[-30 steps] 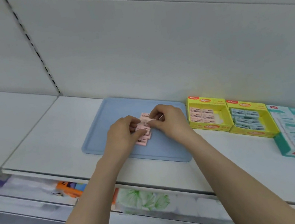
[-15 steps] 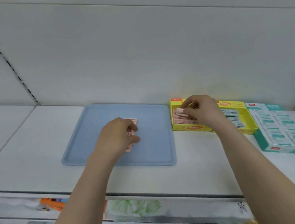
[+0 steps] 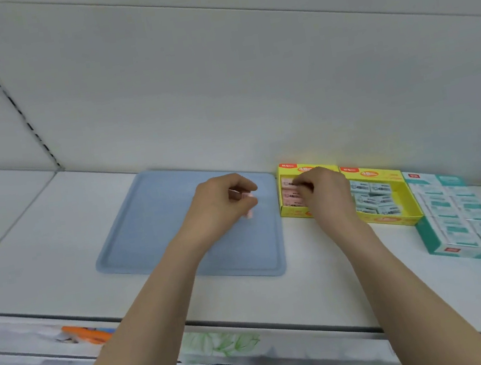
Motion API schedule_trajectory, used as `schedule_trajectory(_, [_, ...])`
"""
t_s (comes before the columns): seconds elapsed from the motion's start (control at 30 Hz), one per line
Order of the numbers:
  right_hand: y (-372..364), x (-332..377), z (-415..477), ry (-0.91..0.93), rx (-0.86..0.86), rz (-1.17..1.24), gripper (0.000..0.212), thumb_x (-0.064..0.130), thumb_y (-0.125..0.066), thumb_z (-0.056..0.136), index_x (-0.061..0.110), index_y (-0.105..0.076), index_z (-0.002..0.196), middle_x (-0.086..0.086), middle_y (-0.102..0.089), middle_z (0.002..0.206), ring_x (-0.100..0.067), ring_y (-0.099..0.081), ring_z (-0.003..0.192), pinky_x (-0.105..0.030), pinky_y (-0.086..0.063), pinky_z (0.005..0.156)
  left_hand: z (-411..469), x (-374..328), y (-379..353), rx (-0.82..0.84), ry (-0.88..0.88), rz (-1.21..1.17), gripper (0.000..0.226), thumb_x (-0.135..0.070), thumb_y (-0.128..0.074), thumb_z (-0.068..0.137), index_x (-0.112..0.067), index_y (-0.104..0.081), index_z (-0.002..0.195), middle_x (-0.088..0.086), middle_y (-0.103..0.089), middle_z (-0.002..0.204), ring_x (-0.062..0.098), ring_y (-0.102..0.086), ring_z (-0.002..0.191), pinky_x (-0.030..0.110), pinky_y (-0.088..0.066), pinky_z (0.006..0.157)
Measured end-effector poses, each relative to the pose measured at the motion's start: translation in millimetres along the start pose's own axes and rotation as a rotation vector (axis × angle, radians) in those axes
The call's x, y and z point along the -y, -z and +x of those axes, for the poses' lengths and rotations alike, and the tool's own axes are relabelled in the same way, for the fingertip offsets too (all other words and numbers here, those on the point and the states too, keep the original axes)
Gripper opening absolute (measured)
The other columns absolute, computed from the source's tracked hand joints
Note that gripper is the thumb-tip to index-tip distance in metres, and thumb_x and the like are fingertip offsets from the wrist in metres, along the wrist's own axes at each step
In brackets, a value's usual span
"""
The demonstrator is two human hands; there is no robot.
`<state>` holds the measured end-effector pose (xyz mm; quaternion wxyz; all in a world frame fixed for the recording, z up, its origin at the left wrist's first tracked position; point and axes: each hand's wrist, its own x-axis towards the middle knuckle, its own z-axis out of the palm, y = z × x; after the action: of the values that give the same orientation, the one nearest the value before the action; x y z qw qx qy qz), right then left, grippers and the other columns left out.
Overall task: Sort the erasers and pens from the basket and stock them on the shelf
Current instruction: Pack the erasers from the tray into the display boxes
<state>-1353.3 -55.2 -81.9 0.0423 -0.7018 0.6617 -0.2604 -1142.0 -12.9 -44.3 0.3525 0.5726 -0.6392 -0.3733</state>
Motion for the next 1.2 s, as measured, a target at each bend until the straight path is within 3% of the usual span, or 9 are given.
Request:
schedule_trajectory(0.1, [13.3, -0.1, -6.5, -0.019, -0.076, 0.167, 0.018, 0.01, -0.062, 0.088, 0.018, -0.077, 0.095, 0.0, -0.075, 0.095, -0.019, -0.067, 0.089, -0.029, -0.047, 0.077, 10.3, -11.0, -14.3, 0.008, -0.039, -0.138, 0.008, -0.018, -0.07, 0.083, -0.022, -0.067, 0.09, -0.003, -0.075, 0.079, 0.002, -0.067, 0.086, 0.02, -0.049, 0.072])
schedule_trajectory(0.23, [36.9, 7.1, -12.7, -0.157, 0.224, 0.836, 0.007, 0.014, -0.066, 0.091, 0.015, -0.073, 0.092, 0.0, -0.072, 0.082, -0.01, -0.063, 0.076, -0.028, -0.05, 0.066, 31.1, -18.1, -37.5, -0.041, -0.066, -0.23, 0.008, -0.02, -0.077, 0.079, -0.019, -0.071, 0.084, 0.004, -0.073, 0.081, 0.018, -0.072, 0.079, 0.04, -0.057, 0.083])
schedule_trajectory(0.3, [42.2, 5.8, -14.4, -0.158, 0.264, 0.914, 0.007, 0.011, -0.069, 0.089, 0.01, -0.07, 0.096, -0.006, -0.07, 0.081, -0.01, -0.061, 0.07, -0.02, -0.046, 0.06, 39.4, -22.1, -48.4, -0.018, -0.098, -0.235, 0.008, -0.025, -0.076, 0.077, -0.022, -0.072, 0.083, 0.001, -0.072, 0.08, 0.02, -0.071, 0.079, 0.044, -0.058, 0.081])
schedule_trajectory(0.4, [47.0, -5.5, -13.0, -0.219, 0.196, 0.922, 0.008, 0.009, -0.074, 0.084, 0.013, -0.07, 0.09, -0.005, -0.068, 0.075, -0.01, -0.059, 0.065, -0.019, -0.043, 0.056, 46.6, -25.4, -61.3, -0.003, -0.123, -0.198, 0.009, -0.018, -0.07, 0.084, -0.019, -0.073, 0.093, -0.002, -0.073, 0.09, 0.016, -0.07, 0.084, 0.034, -0.056, 0.084])
schedule_trajectory(0.47, [50.6, -17.4, -11.4, -0.282, 0.148, 0.853, 0.009, 0.014, -0.076, 0.083, 0.016, -0.069, 0.088, 0.0, -0.067, 0.076, -0.008, -0.06, 0.064, -0.019, -0.044, 0.055, 49.3, -20.8, -63.9, -0.06, -0.167, -0.002, 0.014, -0.018, -0.065, 0.089, -0.021, -0.071, 0.101, -0.004, -0.07, 0.099, 0.012, -0.066, 0.09, 0.028, -0.051, 0.086])
schedule_trajectory(0.63, [55.1, -30.4, -7.7, -0.34, 0.141, 0.697, 0.031, 0.007, -0.062, 0.092, 0.024, -0.062, 0.118, -0.002, -0.056, 0.088, -0.019, -0.071, 0.07, -0.018, -0.048, 0.052, 50.8, -3.6, -64.4, -0.002, -0.212, 0.364, 0.024, -0.023, -0.06, 0.093, -0.019, -0.07, 0.114, 0.004, -0.06, 0.115, 0.02, -0.058, 0.105, 0.03, -0.043, 0.09])
schedule_trajectory(0.87, [40.9, -21.8, 3.7, -0.217, 0.064, 0.351, 0.008, 0.019, -0.07, 0.081, 0.026, -0.067, 0.084, 0.005, -0.069, 0.074, -0.01, -0.064, 0.072, -0.023, -0.046, 0.063, 51.9, 6.6, -72.5, 0.044, -0.291, 0.558, 0.029, -0.024, -0.053, 0.097, -0.015, -0.066, 0.122, 0.004, -0.053, 0.126, 0.026, -0.051, 0.112, 0.026, -0.035, 0.088])
schedule_trajectory(1.03, [26.9, -18.5, 4.8, -0.334, -0.001, 0.451, 0.012, 0.011, -0.062, 0.085, 0.023, -0.062, 0.088, 0.005, -0.069, 0.071, -0.011, -0.071, 0.065, -0.039, -0.06, 0.066, 52.1, 5.6, -73.3, 0.072, -0.322, 0.618, 0.03, -0.021, -0.05, 0.098, -0.013, -0.065, 0.123, 0.004, -0.05, 0.127, 0.029, -0.049, 0.11, 0.033, -0.04, 0.089])
schedule_trajectory(1.2, [29.7, -15.9, 9.2, -0.241, -0.013, 0.228, 0.009, 0.014, -0.064, 0.085, 0.022, -0.062, 0.085, 0.005, -0.07, 0.069, -0.014, -0.069, 0.071, -0.033, -0.054, 0.072, 54.5, 4.8, -73.8, 0.094, -0.349, 0.664, 0.03, -0.021, -0.048, 0.099, -0.009, -0.064, 0.121, 0.005, -0.049, 0.128, 0.029, -0.05, 0.11, 0.033, -0.04, 0.088])
